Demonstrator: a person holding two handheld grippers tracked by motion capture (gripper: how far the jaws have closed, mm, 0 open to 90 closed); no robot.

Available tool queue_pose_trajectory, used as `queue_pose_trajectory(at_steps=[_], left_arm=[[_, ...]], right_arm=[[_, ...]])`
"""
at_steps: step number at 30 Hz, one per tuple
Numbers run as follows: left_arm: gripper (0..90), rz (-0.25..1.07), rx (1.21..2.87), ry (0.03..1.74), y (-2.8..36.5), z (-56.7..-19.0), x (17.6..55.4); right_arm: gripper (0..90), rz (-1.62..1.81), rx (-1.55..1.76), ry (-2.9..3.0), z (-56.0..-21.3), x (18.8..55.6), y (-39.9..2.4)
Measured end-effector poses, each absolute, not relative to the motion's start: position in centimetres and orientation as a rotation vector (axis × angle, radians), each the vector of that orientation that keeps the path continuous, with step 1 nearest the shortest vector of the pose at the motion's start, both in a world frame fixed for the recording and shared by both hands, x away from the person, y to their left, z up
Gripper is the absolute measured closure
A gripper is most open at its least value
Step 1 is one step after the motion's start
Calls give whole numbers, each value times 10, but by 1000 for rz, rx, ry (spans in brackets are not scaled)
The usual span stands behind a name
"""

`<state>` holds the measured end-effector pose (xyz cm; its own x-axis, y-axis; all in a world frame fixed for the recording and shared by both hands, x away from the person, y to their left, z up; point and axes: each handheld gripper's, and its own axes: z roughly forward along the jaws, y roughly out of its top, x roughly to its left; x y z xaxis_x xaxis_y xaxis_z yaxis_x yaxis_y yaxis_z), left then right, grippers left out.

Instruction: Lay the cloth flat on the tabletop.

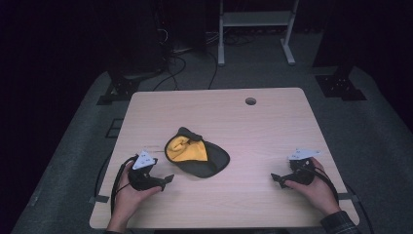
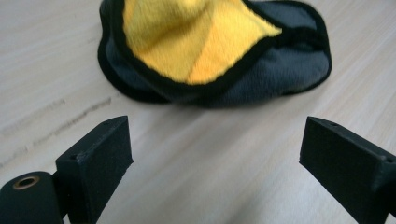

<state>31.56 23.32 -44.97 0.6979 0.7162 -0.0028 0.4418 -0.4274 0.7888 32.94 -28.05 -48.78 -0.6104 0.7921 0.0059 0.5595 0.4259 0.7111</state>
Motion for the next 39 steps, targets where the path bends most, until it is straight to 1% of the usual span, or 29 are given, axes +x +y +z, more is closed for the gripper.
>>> queue_pose_trajectory(at_steps=[6, 13, 25, 30, 31, 32, 34, 36, 37, 38, 39], left_arm=[[64, 455, 2046, 885, 228, -436, 331], [64, 479, 2067, 874, 220, -430, 351], [64, 450, 2156, 864, 199, -442, 380], [66, 388, 2205, 855, 188, -455, 390], [83, 388, 2205, 855, 188, -455, 390], [137, 351, 2213, 849, 186, -458, 392], [220, 327, 2226, 844, 184, -459, 392], [342, 308, 2244, 835, 182, -459, 391], [389, 308, 2244, 835, 182, -459, 391], [464, 318, 2250, 837, 180, -457, 388], [508, 316, 2245, 843, 180, -455, 387]], right_arm=[[0, 987, 1162, 2354, -488, 329, -280], [0, 986, 1167, 2353, -488, 329, -281], [0, 987, 1165, 2353, -488, 328, -281], [0, 987, 1166, 2353, -488, 328, -281], [0, 987, 1166, 2353, -488, 328, -281], [0, 987, 1166, 2352, -488, 328, -281], [0, 987, 1166, 2352, -488, 328, -281], [0, 987, 1166, 2352, -488, 328, -281], [0, 987, 1166, 2352, -488, 328, -281], [0, 987, 1166, 2352, -488, 328, -281], [0, 987, 1166, 2352, -488, 328, -281]])
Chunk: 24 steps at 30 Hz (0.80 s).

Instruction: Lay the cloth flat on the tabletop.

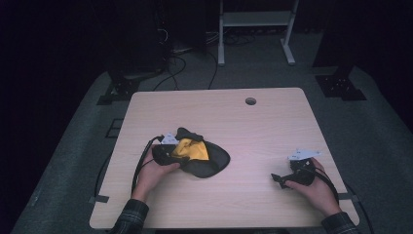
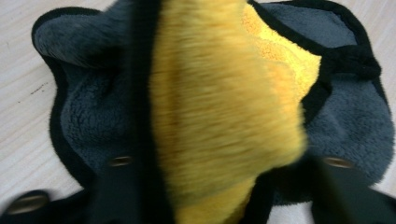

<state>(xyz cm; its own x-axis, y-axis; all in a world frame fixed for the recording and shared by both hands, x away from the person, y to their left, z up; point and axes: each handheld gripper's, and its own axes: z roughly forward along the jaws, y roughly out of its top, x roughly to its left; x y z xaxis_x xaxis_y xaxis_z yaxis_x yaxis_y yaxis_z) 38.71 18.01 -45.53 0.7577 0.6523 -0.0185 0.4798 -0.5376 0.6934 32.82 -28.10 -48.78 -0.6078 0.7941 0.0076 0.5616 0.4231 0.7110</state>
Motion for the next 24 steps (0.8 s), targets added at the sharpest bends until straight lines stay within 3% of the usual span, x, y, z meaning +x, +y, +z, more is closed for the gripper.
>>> queue_pose_trajectory(at_steps=[3, 6, 18, 21, 24], left_arm=[[627, 302, 2229, 857, 179, -453, 385], [689, 276, 2218, 851, 177, -451, 383], [699, 137, 2160, 730, 129, -447, 366], [699, 123, 2161, 708, 118, -448, 362], [699, 103, 2162, 686, 107, -447, 358]], right_arm=[[0, 987, 1166, 2352, -488, 328, -281], [0, 987, 1166, 2352, -488, 328, -281], [6, 991, 1157, 2354, -488, 328, -282], [138, 1015, 1127, 2361, -486, 326, -283], [190, 1012, 1105, 2368, -483, 325, -281]])
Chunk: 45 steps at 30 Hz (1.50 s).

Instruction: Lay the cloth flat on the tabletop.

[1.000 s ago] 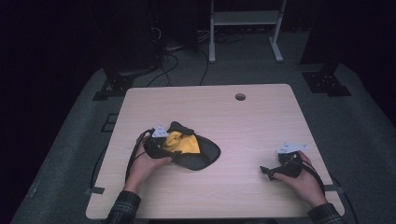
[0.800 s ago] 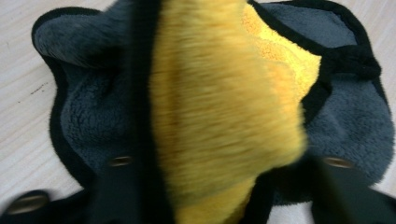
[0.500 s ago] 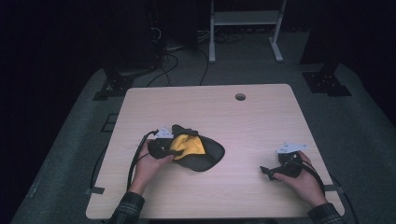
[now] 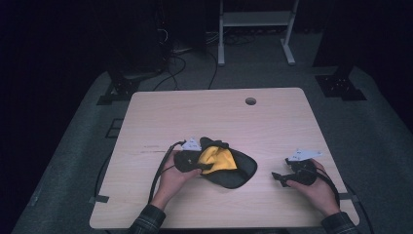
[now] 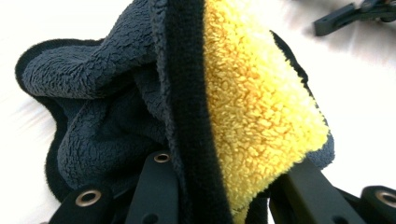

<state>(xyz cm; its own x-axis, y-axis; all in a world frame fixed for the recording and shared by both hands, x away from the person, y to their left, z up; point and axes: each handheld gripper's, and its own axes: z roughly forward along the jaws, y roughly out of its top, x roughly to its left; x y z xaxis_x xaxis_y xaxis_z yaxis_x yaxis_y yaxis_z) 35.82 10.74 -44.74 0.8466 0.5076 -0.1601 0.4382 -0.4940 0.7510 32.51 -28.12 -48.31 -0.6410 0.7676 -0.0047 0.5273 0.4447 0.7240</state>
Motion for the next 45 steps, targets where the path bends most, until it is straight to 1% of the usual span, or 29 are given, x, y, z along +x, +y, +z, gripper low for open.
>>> queue_pose_trajectory(at_steps=[2, 4, 7, 11, 18, 23, 27, 29, 31, 32, 33, 34, 35, 36, 38, 41, 42, 43, 44, 45], left_arm=[[698, 93, 2161, 673, 100, -448, 355], [698, 90, 2163, 665, 97, -448, 354], [697, 80, 2167, 646, 88, -449, 349], [696, 71, 2172, 635, 82, -451, 346], [694, 62, 2178, 631, 78, -453, 345], [691, 56, 2175, 634, 76, -455, 344], [684, 55, 2179, 628, 76, -455, 343], [676, 52, 2178, 628, 77, -456, 343], [671, 52, 2177, 630, 77, -456, 343], [661, 53, 2177, 631, 77, -456, 343], [645, 51, 2176, 630, 77, -456, 342], [640, 54, 2176, 630, 77, -456, 342], [628, 54, 2176, 630, 77, -456, 342], [618, 54, 2176, 627, 77, -455, 342], [582, 60, 2173, 627, 77, -455, 341], [528, 72, 2173, 617, 77, -452, 341], [516, 80, 2174, 613, 77, -451, 340], [498, 80, 2174, 613, 77, -451, 340], [498, 89, 2171, 614, 77, -449, 340], [473, 98, 2165, 615, 78, -446, 340]], right_arm=[[217, 1040, 1079, 2365, -479, 323, -279], [220, 1061, 1064, 2362, -477, 322, -277], [262, 1150, 1023, 2356, -470, 317, -269], [265, 1251, 987, 2381, -465, 312, -257], [279, 1314, 937, 2435, -465, 310, -236], [316, 1322, 926, 2492, -470, 315, -218], [381, 1301, 932, 2547, -476, 321, -211], [442, 1295, 940, 2568, -478, 322, -208], [456, 1300, 943, 2574, -479, 324, -208], [486, 1303, 953, 2584, -480, 325, -206], [524, 1304, 965, 2596, -481, 326, -205], [542, 1304, 962, 2599, -481, 326, -205], [542, 1304, 962, 2599, -481, 326, -205], [595, 1298, 964, 2600, -481, 326, -204], [634, 1294, 972, 2601, -481, 327, -206], [724, 1282, 973, 2594, -480, 326, -207], [743, 1281, 965, 2599, -480, 326, -207], [743, 1281, 965, 2599, -480, 326, -207], [765, 1277, 970, 2603, -480, 326, -206], [803, 1275, 963, 2606, -479, 325, -206]])
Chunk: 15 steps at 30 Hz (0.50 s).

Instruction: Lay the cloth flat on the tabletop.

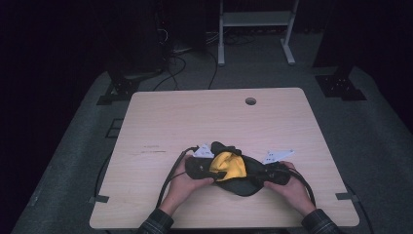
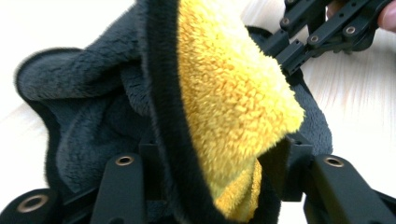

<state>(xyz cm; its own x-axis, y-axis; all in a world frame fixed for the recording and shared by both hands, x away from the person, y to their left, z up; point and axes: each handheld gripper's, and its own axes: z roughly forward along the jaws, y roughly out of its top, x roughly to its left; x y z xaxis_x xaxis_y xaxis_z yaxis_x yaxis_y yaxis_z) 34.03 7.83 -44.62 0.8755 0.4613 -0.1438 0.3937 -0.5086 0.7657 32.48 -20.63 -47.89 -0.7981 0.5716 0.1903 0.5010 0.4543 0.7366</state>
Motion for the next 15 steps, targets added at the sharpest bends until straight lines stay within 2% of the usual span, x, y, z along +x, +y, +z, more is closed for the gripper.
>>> queue_pose_trajectory(at_steps=[6, 15], left_arm=[[419, 147, 2131, 614, 84, -434, 342], [408, 191, 2128, 591, 79, -417, 351]], right_arm=[[843, 1282, 952, 2588, -472, 323, -209], [846, 1271, 916, 2580, -468, 322, -210]])
